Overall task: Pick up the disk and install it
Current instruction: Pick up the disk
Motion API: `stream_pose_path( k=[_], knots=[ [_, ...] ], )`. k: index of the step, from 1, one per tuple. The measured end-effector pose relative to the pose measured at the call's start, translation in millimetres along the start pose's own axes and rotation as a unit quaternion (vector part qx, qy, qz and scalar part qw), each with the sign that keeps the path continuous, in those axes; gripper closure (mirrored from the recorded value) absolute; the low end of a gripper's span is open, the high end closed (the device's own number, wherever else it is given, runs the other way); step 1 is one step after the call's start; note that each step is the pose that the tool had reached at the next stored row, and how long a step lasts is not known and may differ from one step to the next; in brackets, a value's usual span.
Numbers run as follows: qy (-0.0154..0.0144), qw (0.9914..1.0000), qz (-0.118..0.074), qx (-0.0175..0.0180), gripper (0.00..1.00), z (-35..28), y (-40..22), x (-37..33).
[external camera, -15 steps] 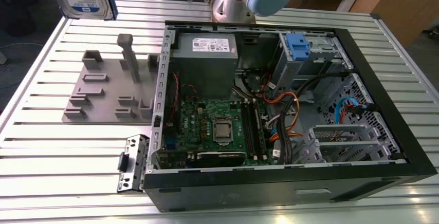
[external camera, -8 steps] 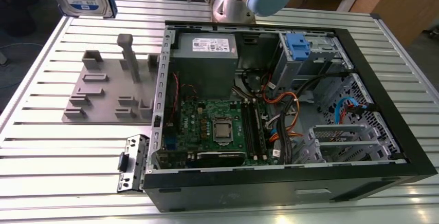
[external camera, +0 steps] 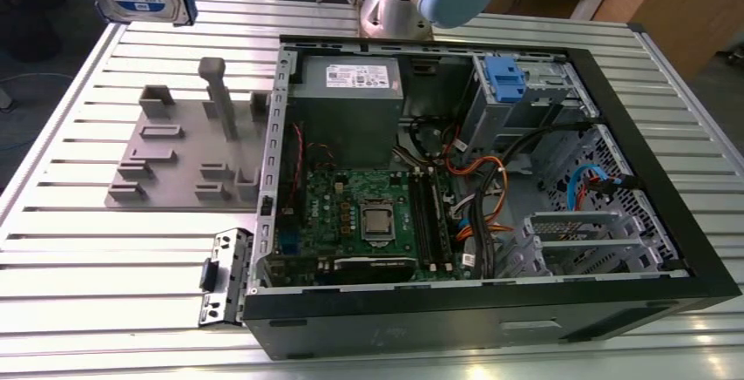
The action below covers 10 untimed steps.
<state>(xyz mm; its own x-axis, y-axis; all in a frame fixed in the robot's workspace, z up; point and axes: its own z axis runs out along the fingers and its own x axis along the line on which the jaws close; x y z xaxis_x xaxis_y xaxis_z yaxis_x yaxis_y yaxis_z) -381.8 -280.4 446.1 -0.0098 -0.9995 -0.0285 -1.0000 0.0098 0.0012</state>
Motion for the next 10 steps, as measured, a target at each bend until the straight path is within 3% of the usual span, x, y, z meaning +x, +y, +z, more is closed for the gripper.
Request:
stream_pose_path(
  k=[10],
  knots=[
    [0.0,1.0,0.0,0.0,0.64,-9.5,0.0,-0.3]
  ],
)
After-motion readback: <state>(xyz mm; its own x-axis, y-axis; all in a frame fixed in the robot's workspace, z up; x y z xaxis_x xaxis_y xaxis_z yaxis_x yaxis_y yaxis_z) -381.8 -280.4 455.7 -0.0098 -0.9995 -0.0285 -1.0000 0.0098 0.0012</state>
